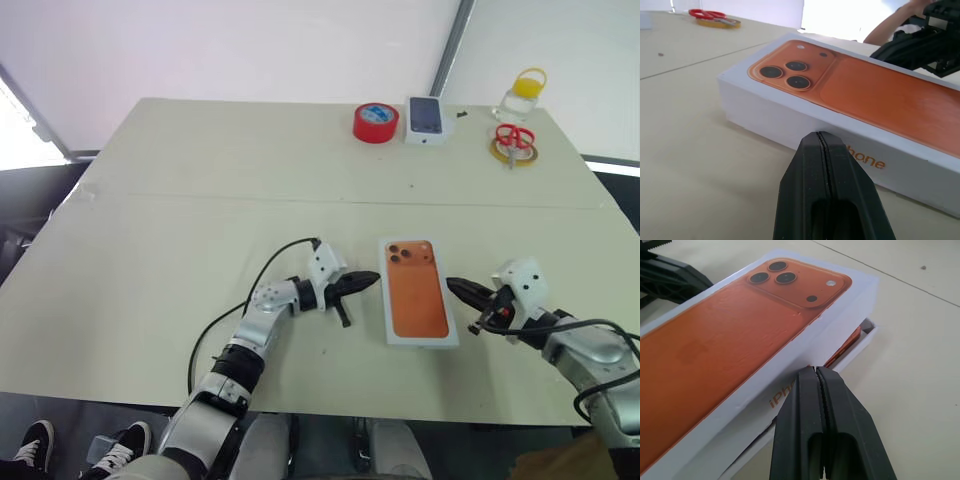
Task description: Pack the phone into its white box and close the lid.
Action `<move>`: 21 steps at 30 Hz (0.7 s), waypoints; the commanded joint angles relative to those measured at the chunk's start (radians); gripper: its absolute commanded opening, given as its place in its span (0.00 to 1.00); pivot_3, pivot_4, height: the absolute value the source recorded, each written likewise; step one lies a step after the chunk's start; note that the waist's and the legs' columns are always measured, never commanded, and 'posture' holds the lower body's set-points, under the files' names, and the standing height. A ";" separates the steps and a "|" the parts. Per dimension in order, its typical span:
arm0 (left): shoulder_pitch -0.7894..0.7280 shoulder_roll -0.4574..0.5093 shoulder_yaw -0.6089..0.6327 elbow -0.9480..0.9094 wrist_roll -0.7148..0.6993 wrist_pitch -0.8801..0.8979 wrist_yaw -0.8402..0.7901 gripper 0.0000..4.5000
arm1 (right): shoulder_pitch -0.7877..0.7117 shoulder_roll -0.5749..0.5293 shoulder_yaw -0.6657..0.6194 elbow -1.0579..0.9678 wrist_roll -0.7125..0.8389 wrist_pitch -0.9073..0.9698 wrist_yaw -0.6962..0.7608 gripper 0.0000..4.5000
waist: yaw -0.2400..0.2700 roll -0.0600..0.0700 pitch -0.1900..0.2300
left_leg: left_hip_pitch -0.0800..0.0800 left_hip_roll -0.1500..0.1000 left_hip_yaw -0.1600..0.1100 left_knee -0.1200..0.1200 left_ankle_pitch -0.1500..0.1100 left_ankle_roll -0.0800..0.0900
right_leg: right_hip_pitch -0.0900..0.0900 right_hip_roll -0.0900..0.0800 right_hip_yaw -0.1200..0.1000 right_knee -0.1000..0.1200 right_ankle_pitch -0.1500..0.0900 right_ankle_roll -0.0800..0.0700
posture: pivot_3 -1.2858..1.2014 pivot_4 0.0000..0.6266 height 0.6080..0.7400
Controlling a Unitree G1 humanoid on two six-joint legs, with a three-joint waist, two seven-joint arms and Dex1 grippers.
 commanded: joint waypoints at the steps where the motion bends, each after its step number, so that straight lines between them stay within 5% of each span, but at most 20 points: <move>1: -0.043 -0.024 0.021 0.005 -0.001 -0.035 0.012 0.00 | -0.017 0.020 -0.028 -0.039 0.003 0.010 -0.003 0.01 | 0.000 0.000 0.000 | 0.000 0.000 0.000 0.000 0.000 0.000 | 0.000 0.000 0.000 0.000 0.000 0.000 | 0.52 0.24 0.99; 21: -0.047 -0.049 0.021 0.030 0.026 -0.038 0.011 0.00 | -0.043 0.034 -0.023 0.001 -0.102 0.037 0.003 0.01 | -0.001 0.000 0.000 | 0.000 0.000 0.000 0.000 0.000 0.000 | 0.000 0.000 0.000 0.001 0.000 0.001 | 0.52 0.24 0.99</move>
